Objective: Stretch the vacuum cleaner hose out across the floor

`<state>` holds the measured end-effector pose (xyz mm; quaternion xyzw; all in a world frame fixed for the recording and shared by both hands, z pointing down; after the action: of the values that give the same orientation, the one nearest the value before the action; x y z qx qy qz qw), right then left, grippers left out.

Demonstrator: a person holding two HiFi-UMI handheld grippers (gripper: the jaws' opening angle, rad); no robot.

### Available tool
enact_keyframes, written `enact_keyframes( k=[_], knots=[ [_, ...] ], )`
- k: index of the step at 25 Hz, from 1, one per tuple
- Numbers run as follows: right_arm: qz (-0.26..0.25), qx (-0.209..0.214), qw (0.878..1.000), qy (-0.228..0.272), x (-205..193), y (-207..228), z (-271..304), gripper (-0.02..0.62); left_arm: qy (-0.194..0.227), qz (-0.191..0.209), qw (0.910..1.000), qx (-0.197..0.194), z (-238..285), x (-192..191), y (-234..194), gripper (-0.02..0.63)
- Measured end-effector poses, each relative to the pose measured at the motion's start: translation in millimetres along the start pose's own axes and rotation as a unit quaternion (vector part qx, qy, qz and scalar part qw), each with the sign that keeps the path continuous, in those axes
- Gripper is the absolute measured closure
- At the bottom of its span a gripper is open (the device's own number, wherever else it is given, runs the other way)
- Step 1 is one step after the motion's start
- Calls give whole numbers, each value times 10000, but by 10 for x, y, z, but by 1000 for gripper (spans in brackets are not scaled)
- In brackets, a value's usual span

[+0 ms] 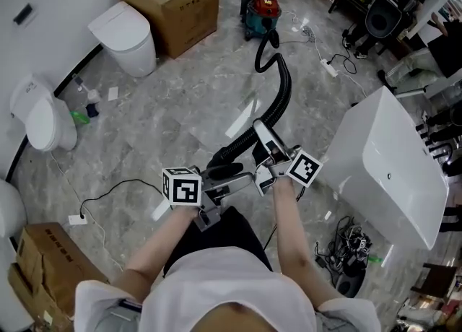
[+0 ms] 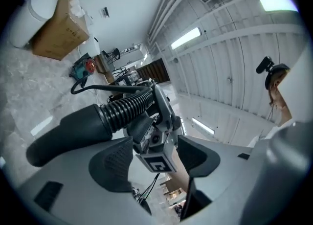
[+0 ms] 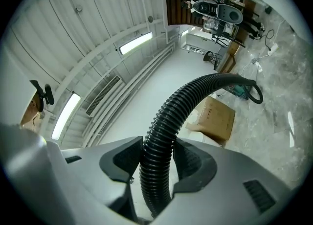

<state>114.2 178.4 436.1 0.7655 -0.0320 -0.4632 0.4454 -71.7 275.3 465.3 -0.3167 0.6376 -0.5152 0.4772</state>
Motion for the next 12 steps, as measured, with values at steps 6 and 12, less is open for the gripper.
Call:
enact_keyframes(
  k=[6,12],
  knots=[
    [138,79,9996,249,68,-34,-181,393,831,-604,9947,-52,5,90,-77,325],
    [278,163,9984,460,42,-64,-220,393,2210,-1223,9666,-422,-16,218,-108,324]
  ],
)
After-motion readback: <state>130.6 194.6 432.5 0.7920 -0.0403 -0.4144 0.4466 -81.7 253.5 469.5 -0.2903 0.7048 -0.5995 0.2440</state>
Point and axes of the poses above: the fingertips, and each gripper's own axes: z forward along the fingers, y to its right, x out of its top, the point moved 10 cm from there along -z, backward along the fingers, and after that the axes turned 11 degrees about -z, right-handed, at the moved point
